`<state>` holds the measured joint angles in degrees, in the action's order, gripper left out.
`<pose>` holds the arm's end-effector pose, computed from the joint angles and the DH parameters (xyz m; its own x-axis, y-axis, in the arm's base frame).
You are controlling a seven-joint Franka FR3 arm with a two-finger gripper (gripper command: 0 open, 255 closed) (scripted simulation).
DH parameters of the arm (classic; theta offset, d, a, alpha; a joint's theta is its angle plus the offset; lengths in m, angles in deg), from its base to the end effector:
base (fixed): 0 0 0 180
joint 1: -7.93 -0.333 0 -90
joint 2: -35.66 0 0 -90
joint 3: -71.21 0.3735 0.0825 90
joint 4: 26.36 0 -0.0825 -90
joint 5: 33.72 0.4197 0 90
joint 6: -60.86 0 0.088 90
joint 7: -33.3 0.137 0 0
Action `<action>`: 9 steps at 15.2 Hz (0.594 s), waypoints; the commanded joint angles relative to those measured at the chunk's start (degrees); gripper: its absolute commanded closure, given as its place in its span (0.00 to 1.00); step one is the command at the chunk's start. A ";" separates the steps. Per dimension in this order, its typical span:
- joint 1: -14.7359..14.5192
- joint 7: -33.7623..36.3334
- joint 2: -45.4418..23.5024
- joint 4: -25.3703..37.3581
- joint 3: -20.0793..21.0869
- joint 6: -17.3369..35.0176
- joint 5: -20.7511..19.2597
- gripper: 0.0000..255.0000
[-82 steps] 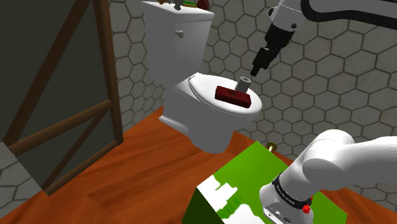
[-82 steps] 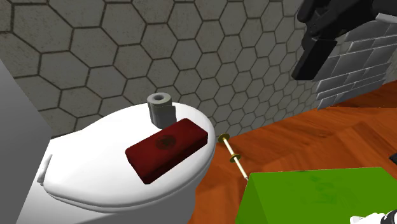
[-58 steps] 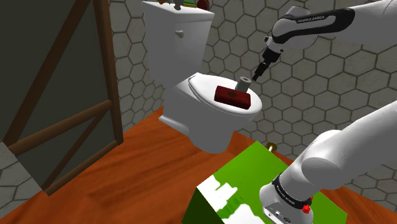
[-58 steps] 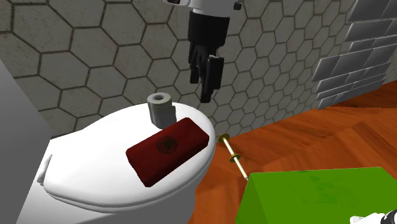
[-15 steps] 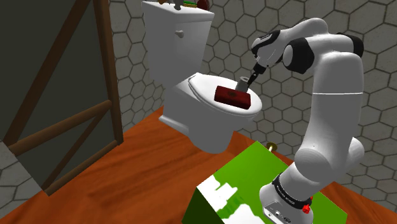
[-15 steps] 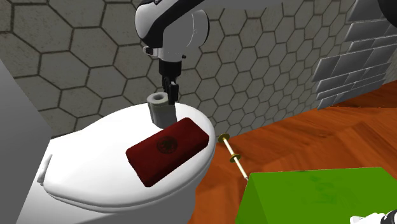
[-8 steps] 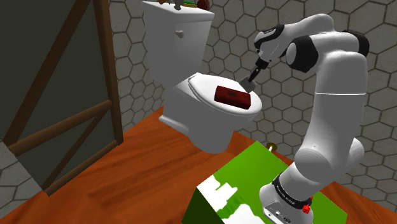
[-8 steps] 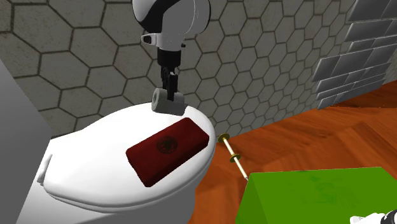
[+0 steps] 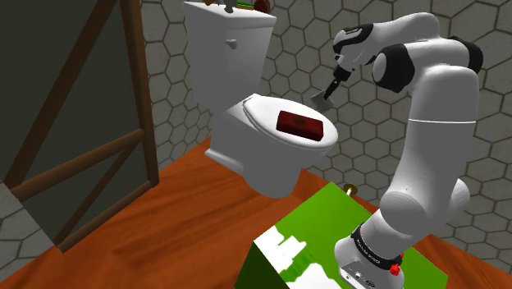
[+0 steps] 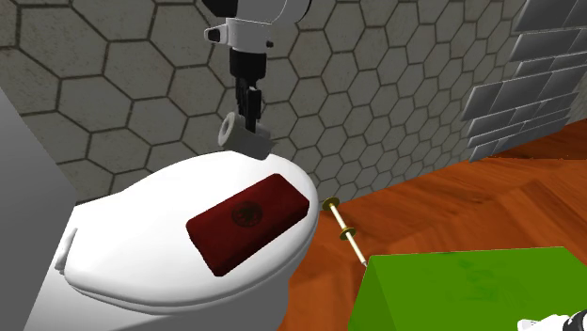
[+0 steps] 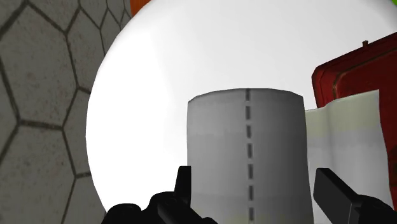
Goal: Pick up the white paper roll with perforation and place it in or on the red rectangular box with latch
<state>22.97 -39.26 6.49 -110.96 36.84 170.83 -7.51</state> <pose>0.5735 -0.4850 0.4336 0.9401 0.3046 0.1528 0.3121 -0.9497 -0.0268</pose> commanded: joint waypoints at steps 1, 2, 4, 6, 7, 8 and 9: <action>-0.08 0.55 0.48 1.00 -0.18 -1.31 -0.40 1.00; -0.04 0.73 0.63 1.57 -0.26 -1.97 -0.55 1.00; 0.09 1.10 0.88 2.76 -0.39 -3.31 -0.81 1.00; 0.24 1.46 1.07 4.03 -0.50 -4.69 -1.04 1.00; 0.33 1.64 1.15 4.70 -0.55 -5.39 -1.14 1.00; 0.36 1.69 1.17 4.91 -0.57 -5.60 -1.18 1.00; -1.52 2.50 3.57 1.70 -0.92 -4.41 -2.26 1.00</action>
<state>22.47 -37.19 8.61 -107.54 36.15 165.87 -9.13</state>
